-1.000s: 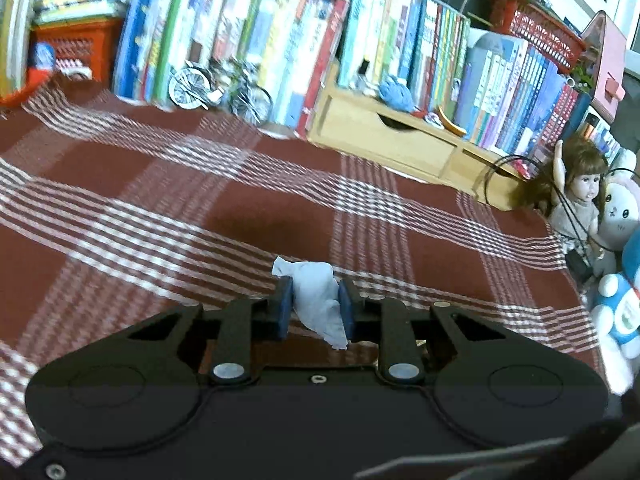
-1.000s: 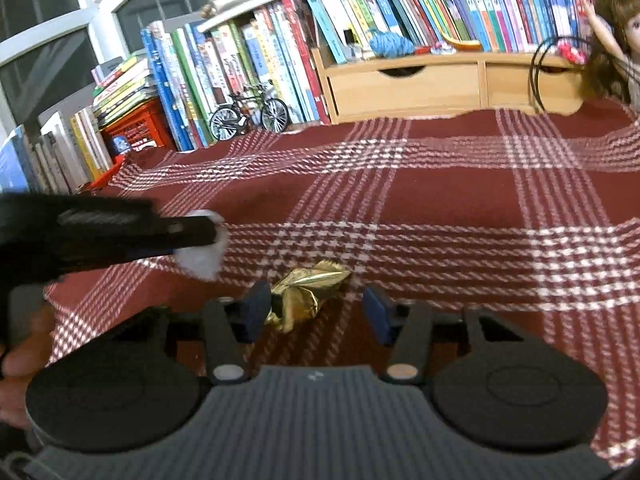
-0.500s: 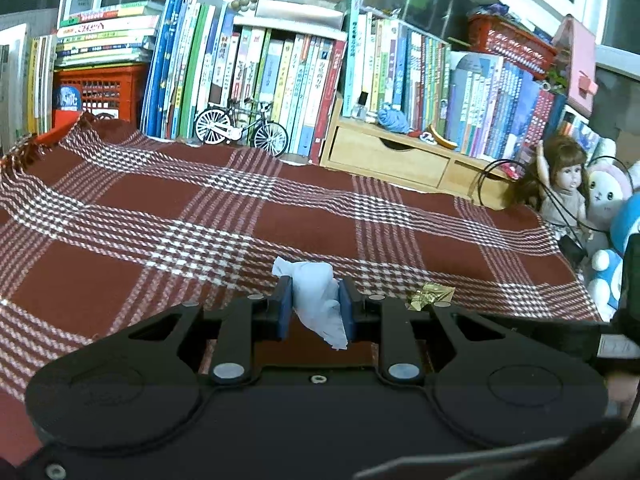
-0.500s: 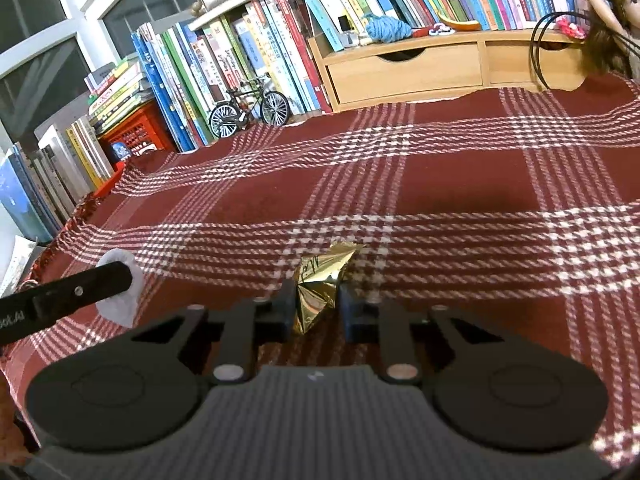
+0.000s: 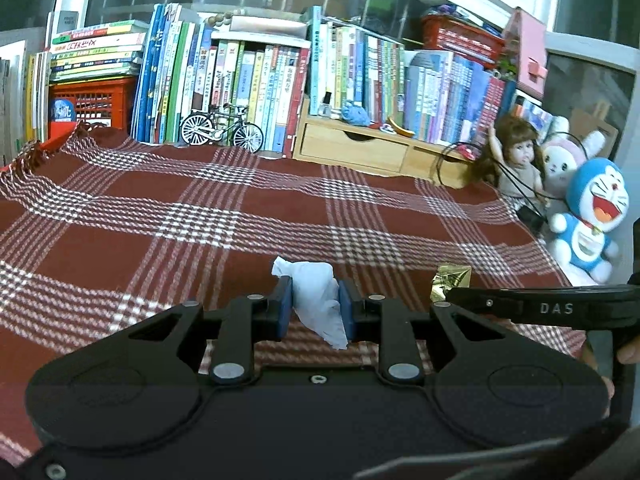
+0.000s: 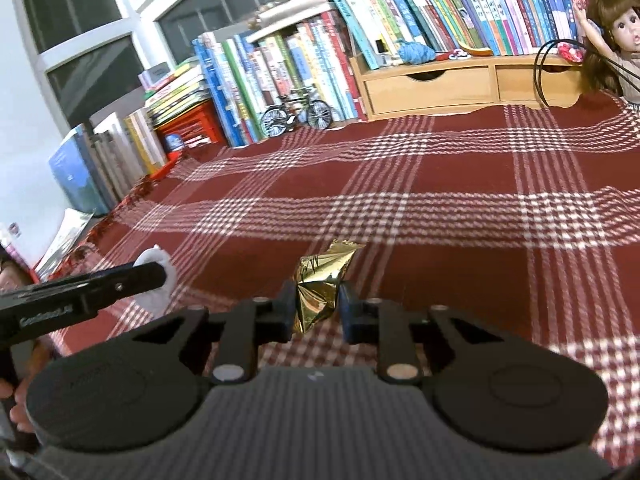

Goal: Organize books
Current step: 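Lift the tissue and gold foil and carry them down to the bin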

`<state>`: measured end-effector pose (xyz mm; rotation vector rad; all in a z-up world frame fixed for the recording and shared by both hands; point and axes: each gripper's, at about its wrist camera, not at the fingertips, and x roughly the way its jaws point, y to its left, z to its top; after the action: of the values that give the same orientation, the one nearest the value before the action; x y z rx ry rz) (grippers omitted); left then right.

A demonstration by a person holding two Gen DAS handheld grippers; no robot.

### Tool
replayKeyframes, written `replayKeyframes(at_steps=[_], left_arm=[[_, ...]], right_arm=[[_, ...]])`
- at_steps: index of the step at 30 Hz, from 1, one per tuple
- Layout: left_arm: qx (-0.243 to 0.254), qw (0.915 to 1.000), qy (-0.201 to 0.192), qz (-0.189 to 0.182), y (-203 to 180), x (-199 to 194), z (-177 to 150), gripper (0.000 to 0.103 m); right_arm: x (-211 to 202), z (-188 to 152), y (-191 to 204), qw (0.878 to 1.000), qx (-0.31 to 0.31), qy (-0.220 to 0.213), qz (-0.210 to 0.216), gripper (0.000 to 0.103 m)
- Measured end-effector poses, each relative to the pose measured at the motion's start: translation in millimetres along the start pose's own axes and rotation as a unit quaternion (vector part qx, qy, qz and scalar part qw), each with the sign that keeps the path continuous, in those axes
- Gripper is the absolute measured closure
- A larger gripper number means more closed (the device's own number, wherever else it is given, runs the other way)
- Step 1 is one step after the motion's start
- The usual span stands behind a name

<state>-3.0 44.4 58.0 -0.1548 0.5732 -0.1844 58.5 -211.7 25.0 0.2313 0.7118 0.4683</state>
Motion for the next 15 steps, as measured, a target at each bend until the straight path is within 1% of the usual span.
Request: replayKeyframes(at_steps=[6,10,15], left_arm=[[0.01,0.9999,0.004,-0.013,-5,-32,-21,0.08],[0.025,0.9995,0.011,-0.016,-11,-51,-42,0.08],[0.032,0.9988,0.028,-0.024,-15,-71,-70,0.08]], right_arm=[[-29,-28,13,0.999,-0.024,0.008,0.022,0.076],[-48,-50,23,0.998,-0.05,0.019,0.035,0.076],[-65,-78,33,0.995,-0.078,0.039,0.045,0.076]])
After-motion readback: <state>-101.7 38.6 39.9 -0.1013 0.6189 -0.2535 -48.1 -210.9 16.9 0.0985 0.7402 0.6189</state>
